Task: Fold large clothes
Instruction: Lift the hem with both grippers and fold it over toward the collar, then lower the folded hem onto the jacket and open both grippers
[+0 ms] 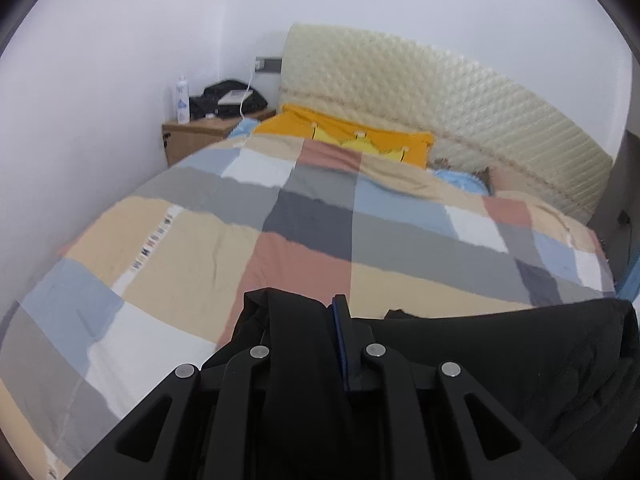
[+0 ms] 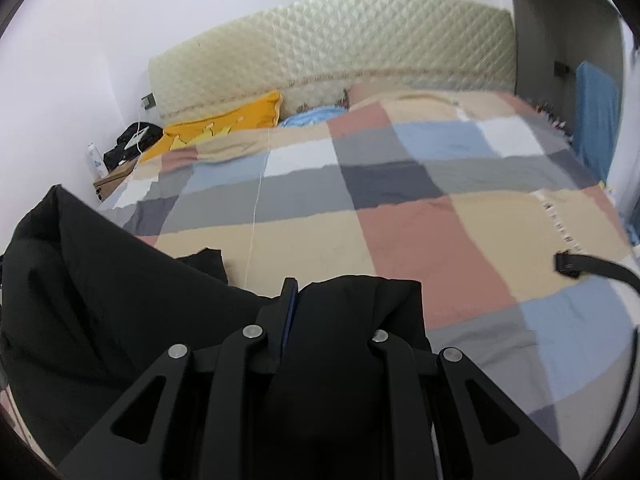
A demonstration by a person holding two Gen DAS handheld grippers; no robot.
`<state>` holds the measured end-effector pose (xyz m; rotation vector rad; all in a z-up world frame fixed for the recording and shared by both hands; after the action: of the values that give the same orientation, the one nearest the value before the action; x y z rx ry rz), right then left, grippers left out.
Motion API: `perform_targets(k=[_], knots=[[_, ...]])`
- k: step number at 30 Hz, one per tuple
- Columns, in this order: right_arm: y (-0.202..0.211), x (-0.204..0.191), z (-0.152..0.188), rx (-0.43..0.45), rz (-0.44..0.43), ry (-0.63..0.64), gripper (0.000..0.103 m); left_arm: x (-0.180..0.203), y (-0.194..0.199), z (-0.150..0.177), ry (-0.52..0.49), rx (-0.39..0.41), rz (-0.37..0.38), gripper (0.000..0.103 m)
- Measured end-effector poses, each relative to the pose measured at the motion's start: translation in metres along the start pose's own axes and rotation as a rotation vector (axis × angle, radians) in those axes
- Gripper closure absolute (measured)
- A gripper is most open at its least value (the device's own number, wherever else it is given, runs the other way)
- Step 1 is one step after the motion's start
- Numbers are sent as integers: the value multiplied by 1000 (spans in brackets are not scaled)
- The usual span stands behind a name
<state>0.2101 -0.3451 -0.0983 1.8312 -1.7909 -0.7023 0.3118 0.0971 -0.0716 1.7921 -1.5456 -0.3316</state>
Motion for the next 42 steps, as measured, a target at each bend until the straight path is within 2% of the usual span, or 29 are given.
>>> perform_targets(k=[3, 11, 14, 19, 21, 23, 24, 26, 27, 28, 30, 32, 35, 36, 42], knots=[[-25, 1, 7, -14, -30, -5, 85, 4, -27, 4, -9, -22, -23, 87], [-49, 6, 15, -5, -110, -85, 84, 12, -48, 12, -27, -2, -67, 87], [-44, 5, 16, 18, -136, -102, 80, 8, -44, 14, -13, -8, -43, 87], [-24, 6, 22, 57, -160, -145, 75, -9, -23, 17, 82, -52, 66, 82], [-14, 7, 23, 72, -172, -164, 71, -16, -8, 16, 139, -71, 125, 75], [-1, 7, 22, 91, -193, -184, 63, -22, 18, 14, 181, -72, 211, 54], [7, 7, 22, 107, -205, -192, 55, -24, 31, 13, 192, -67, 242, 49], [27, 7, 21, 144, -223, -200, 38, -28, 54, 9, 201, -38, 276, 30], [37, 6, 20, 167, -219, -202, 21, -29, 69, 5, 195, -4, 287, 28], [49, 7, 19, 200, -195, -202, 12, -30, 90, 1, 178, 55, 299, 24], [70, 9, 16, 253, -152, -196, 11, -28, 117, -4, 137, 135, 304, 19], [92, 7, 14, 299, -129, -193, 11, -20, 133, -3, 93, 171, 314, 17], [107, -5, 11, 327, -134, -179, 11, -3, 139, 6, 29, 155, 321, 17], [109, -15, 11, 320, -141, -162, 11, 8, 134, 14, -13, 124, 314, 17], [81, -68, 14, 225, -198, -44, 11, 55, 93, 49, -129, 7, 275, 17]])
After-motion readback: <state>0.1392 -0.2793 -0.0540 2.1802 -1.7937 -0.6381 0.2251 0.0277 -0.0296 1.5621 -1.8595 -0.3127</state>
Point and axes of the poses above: each gripper's, at about its wrist camera, not at the fingertips, and y roughly against the way its jaws point, x to its right, z to its underside, the point moved 6 cm from there along -y, roughly the way its jaws point, and after that the axes turned 11 degrees about y, right-handed, at the moved point
